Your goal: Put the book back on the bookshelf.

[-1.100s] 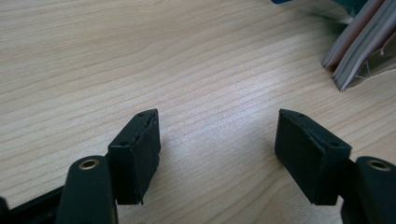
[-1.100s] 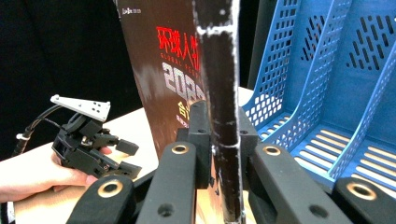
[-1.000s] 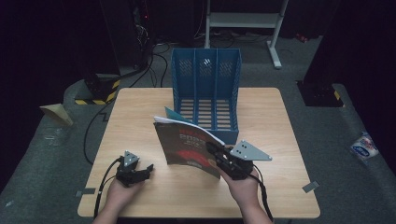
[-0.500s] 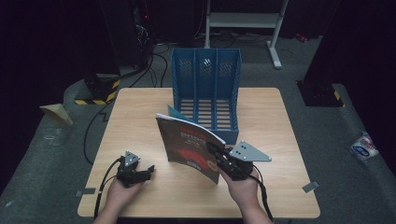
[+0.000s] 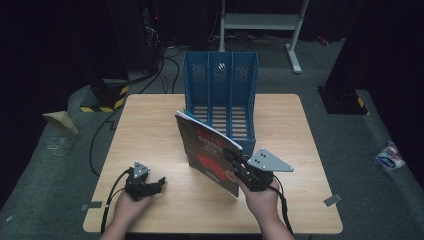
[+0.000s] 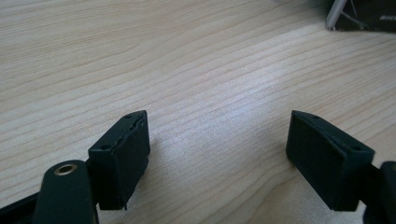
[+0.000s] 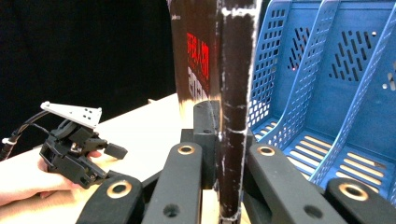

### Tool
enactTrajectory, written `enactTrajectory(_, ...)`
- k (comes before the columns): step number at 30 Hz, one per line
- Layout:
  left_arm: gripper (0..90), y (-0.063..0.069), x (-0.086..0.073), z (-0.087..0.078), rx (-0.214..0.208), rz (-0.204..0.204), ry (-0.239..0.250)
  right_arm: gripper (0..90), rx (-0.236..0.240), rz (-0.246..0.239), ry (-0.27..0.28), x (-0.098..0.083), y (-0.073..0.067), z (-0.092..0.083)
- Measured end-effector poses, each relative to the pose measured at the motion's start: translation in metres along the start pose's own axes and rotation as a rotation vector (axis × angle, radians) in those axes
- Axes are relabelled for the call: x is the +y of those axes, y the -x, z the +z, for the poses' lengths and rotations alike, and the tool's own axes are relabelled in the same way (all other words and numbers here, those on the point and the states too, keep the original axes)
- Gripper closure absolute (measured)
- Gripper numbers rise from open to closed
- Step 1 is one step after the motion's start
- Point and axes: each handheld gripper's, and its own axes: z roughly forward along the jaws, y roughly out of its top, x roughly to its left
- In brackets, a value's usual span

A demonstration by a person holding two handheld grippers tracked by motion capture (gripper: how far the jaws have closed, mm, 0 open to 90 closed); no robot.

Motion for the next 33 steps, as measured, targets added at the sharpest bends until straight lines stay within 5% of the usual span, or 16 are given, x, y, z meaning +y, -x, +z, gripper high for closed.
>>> enactTrajectory(33, 21.9, 0.000, 0.000, 0.000, -0.001, 0.000, 0.000, 86.6, -0.018, 0.001, 0.071, 0.038, 0.002, -0.020)
